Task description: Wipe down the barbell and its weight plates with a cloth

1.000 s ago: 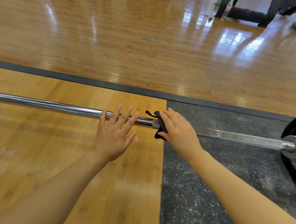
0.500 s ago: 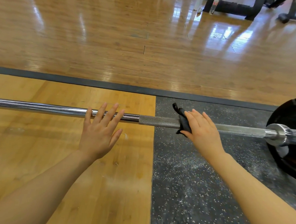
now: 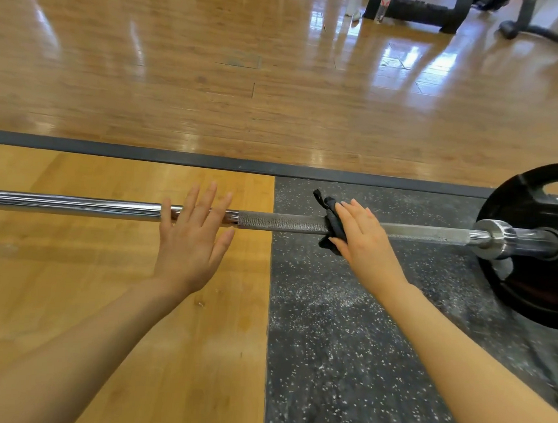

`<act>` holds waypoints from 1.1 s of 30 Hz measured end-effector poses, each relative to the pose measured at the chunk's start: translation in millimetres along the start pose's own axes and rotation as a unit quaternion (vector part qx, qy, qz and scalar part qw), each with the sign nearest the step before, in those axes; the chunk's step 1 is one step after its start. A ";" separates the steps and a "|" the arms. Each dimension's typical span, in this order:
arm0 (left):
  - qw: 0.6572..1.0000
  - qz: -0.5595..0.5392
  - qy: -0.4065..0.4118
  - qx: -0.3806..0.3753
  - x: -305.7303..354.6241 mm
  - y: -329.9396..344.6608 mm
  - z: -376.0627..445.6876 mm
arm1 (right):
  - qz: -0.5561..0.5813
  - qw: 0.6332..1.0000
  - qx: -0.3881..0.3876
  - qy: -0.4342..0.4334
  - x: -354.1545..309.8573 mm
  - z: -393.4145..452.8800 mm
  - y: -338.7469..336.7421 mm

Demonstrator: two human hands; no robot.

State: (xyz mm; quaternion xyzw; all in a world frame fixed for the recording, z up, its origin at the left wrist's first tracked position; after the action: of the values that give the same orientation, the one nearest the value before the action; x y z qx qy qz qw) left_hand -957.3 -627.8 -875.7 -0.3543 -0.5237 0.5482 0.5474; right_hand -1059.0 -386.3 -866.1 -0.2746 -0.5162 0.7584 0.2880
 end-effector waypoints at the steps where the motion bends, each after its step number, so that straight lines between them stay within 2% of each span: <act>1: 1.000 0.000 0.017 -0.005 16.9 0.8 4.5 | -0.003 1.000 0.002 0.006 3.2 -2.6 -0.9; 4: 0.997 0.015 0.060 -0.035 65.3 9.6 23.2 | -0.018 0.999 0.017 0.029 14.4 -10.6 -4.7; 8: 0.993 0.051 0.060 -0.083 95.9 35.4 39.1 | -0.075 0.996 0.030 0.047 17.8 -14.0 -4.2; 17: 0.987 0.099 0.116 -0.041 100.6 35.9 38.5 | -0.143 0.989 0.030 0.031 46.3 -22.2 -5.2; 24: 0.989 0.093 0.109 -0.037 101.5 33.8 40.5 | -0.127 0.990 0.018 0.049 101.6 -37.1 -19.7; 29: 0.989 0.099 0.100 -0.034 102.5 34.8 40.4 | -0.039 0.997 -0.003 0.062 105.7 -32.6 -21.5; 33: 0.988 0.112 0.104 -0.034 102.6 36.2 38.1 | -0.024 0.999 -0.030 -0.019 65.2 -18.1 -12.9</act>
State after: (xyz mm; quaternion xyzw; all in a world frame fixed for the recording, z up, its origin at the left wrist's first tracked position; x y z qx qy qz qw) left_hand -1017.6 -529.9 -883.9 -0.4844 -0.4390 0.5480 0.5218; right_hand -1088.7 -324.2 -867.4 -0.2563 -0.5507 0.7406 0.2874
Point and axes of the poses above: each hand's wrist, its own z-axis towards the middle knuckle, its own y-axis out of the palm, x = y × z, the point moved 8 cm from there along z, towards the middle knuckle, and after that the axes turned 3 degrees about -x, right-handed, at the moved point
